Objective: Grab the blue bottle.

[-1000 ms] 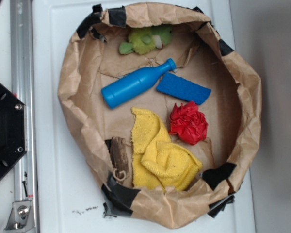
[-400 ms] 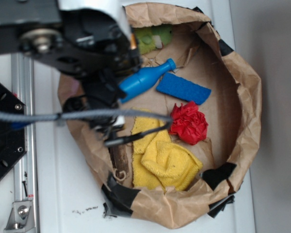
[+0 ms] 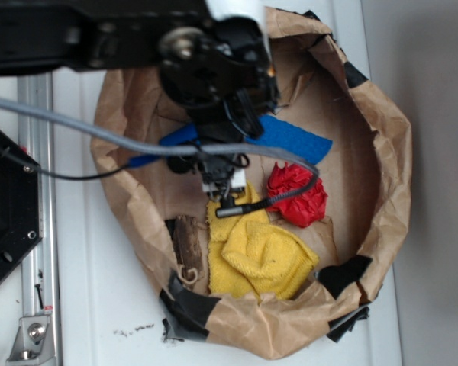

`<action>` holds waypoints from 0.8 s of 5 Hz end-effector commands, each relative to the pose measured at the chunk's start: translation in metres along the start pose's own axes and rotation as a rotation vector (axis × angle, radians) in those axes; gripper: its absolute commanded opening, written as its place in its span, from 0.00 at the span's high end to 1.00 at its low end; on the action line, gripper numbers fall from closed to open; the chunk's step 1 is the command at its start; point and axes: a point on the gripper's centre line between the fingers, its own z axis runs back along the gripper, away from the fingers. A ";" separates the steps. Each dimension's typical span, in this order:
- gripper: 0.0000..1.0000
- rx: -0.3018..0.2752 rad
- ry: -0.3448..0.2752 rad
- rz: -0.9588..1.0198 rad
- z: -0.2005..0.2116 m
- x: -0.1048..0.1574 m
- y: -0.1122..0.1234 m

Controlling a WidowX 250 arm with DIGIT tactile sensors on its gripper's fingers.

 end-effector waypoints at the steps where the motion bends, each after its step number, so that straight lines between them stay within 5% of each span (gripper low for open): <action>1: 0.00 0.033 0.144 -0.234 -0.037 0.014 0.003; 2: 0.00 0.208 0.204 -0.340 -0.025 0.013 0.012; 3: 0.74 0.290 0.196 -0.378 -0.006 0.013 0.019; 4: 1.00 0.289 0.178 -0.365 0.005 0.008 0.025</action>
